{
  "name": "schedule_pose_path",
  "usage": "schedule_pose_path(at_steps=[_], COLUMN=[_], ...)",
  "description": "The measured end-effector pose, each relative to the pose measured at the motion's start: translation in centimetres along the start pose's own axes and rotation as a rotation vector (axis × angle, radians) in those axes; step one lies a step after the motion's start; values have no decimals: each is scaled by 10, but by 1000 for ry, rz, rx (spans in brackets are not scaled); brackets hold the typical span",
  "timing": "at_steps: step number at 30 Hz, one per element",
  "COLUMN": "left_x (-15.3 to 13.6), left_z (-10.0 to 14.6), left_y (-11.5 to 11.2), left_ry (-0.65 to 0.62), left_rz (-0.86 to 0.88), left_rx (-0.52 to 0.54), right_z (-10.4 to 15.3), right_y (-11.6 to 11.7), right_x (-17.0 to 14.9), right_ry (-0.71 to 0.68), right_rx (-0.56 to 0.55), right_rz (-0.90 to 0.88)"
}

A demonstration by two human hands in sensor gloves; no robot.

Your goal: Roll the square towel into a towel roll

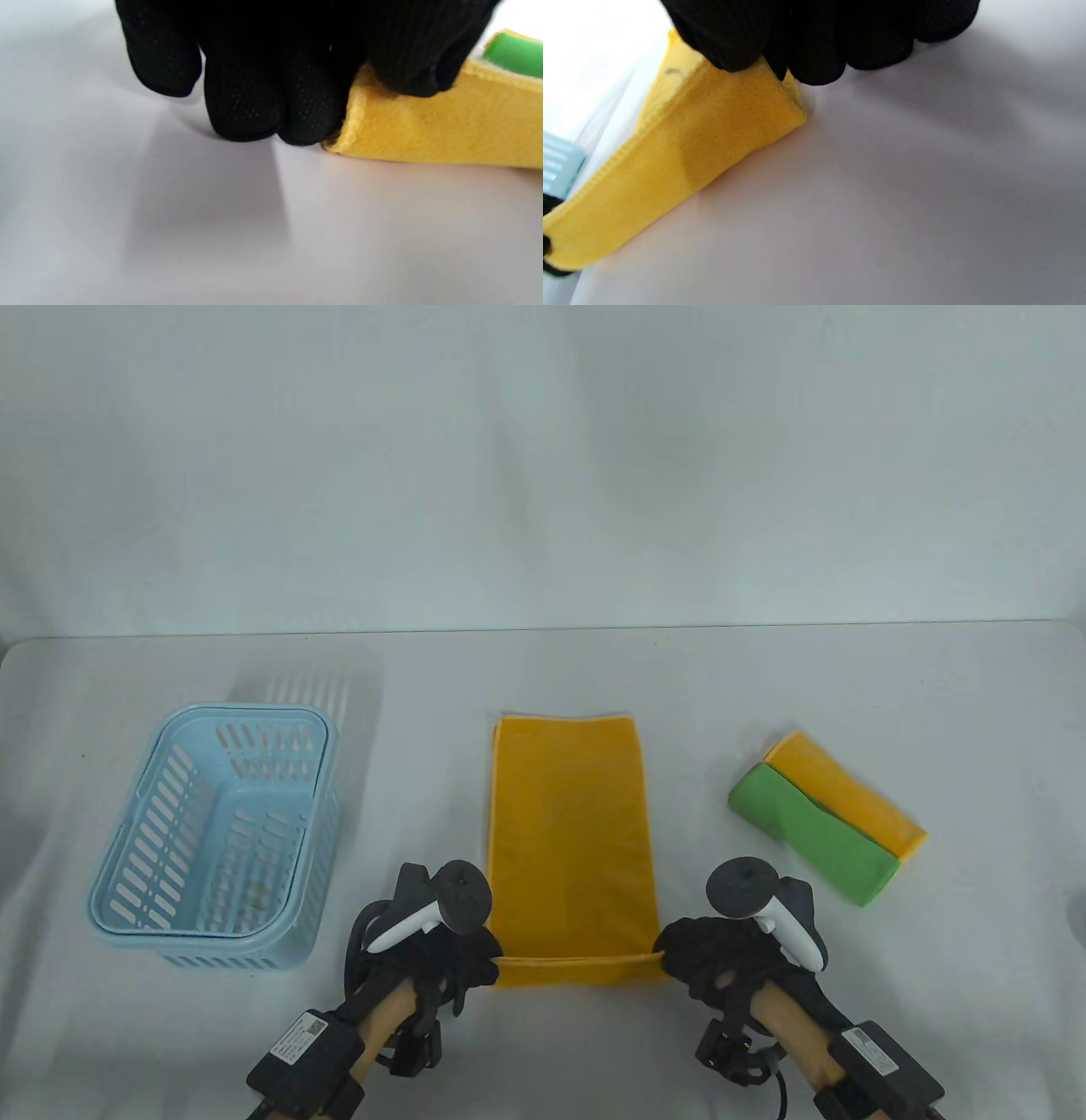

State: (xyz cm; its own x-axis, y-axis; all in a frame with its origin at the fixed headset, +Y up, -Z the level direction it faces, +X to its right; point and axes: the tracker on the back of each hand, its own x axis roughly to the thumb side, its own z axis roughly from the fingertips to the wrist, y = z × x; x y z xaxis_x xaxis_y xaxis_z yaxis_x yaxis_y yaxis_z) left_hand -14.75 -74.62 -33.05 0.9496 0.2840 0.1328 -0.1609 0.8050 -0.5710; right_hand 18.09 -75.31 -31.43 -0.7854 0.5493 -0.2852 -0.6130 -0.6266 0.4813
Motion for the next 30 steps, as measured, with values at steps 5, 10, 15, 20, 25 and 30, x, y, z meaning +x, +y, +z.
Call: schedule_pose_path(at_steps=[5, 10, 15, 20, 25, 30], left_x=[-4, 0, 5, 9, 4, -5], left_z=[-7, -10, -11, -11, -11, -9], left_y=[2, 1, -4, -9, -8, -2], left_ry=[54, 101, 162, 209, 233, 234], left_rz=[66, -3, -82, -138, -138, -59], left_rx=[47, 134, 227, 276, 287, 282], right_z=[-7, -13, -14, -14, -14, -10], right_y=[-1, 4, 7, 9, 6, -3], right_x=[0, 4, 7, 7, 4, 2], right_ry=[30, 64, 83, 101, 113, 102], right_rx=[-83, -182, -229, -275, -274, -262], right_rz=[-8, 69, 114, 141, 135, 49])
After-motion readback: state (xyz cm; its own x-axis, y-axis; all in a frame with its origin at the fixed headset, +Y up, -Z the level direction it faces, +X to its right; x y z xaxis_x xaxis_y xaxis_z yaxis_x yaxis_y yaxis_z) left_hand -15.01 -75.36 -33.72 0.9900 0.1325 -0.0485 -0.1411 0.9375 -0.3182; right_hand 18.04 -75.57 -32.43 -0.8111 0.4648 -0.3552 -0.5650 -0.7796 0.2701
